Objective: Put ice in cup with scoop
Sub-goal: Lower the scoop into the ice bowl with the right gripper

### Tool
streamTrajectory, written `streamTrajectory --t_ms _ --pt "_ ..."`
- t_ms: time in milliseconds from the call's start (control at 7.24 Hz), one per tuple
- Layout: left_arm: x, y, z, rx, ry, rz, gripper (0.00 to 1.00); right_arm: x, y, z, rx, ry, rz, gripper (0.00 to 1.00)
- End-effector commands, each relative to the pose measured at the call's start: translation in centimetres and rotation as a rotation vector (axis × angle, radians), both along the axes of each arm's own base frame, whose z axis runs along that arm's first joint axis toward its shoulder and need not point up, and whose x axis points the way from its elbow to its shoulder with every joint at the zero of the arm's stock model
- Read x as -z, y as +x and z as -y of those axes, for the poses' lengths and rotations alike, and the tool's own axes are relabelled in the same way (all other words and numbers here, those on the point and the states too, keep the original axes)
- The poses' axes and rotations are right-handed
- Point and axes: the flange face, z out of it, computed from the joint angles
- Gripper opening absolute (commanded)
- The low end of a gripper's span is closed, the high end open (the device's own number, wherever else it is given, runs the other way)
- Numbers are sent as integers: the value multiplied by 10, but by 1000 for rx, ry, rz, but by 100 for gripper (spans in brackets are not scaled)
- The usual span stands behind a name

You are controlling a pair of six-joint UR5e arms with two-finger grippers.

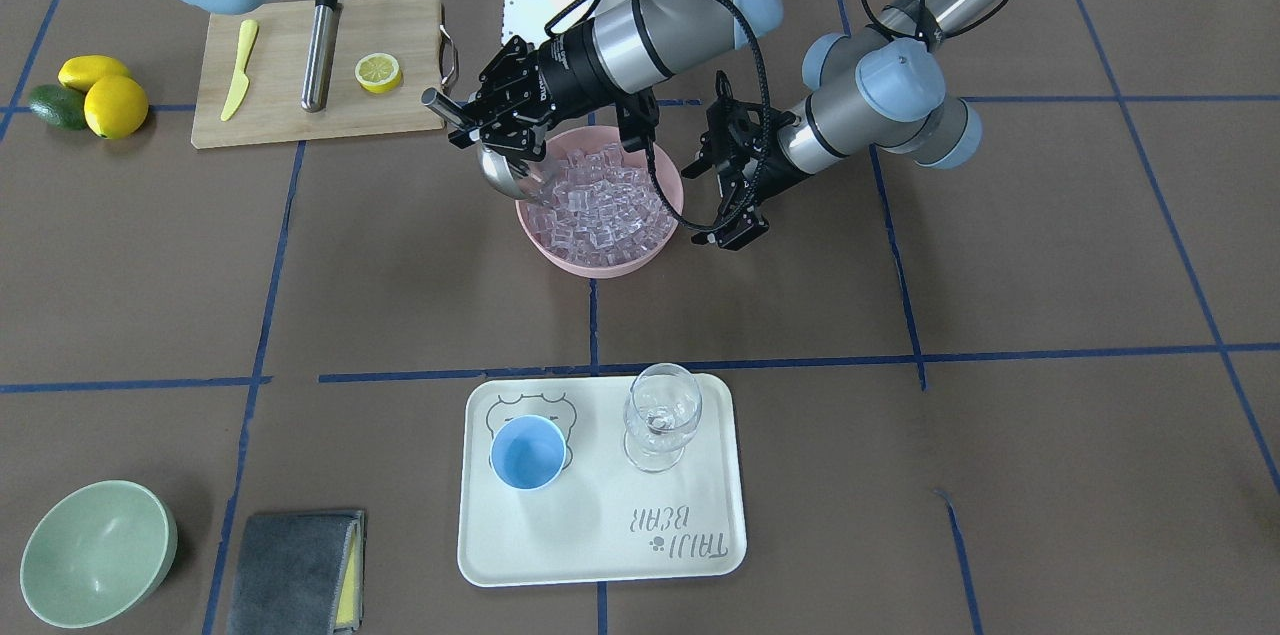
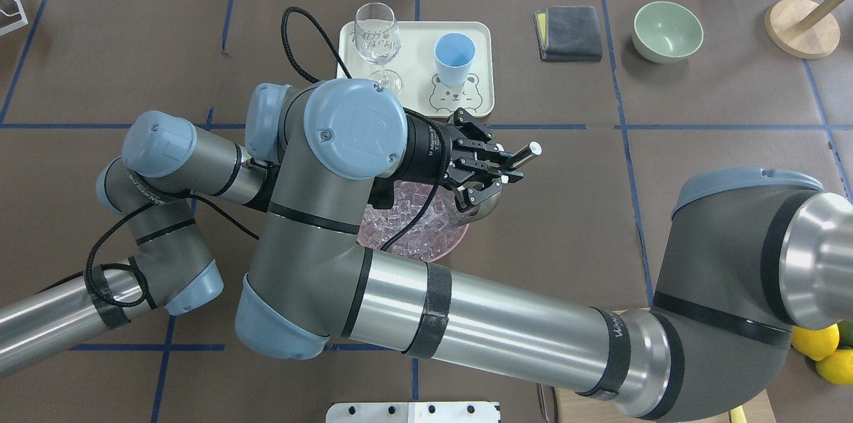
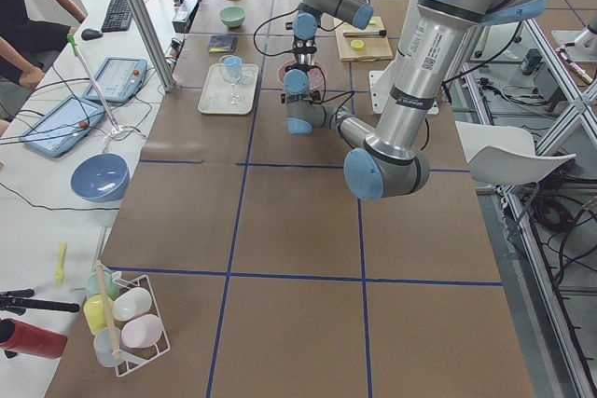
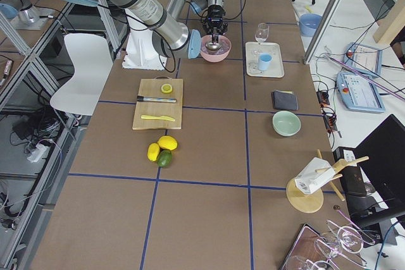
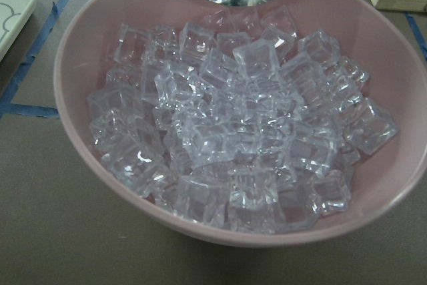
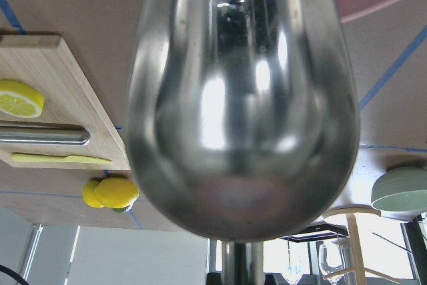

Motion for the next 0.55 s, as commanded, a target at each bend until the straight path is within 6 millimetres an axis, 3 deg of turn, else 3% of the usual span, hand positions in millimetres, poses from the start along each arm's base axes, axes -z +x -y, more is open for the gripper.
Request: streamTrajectory --t_ms 0,414 --pt "3 0 0 0 2 -5 100 0 -4 0 -2 11 21 0" --pt "5 0 0 0 4 -8 100 -9 -6 -1 2 8 12 0"
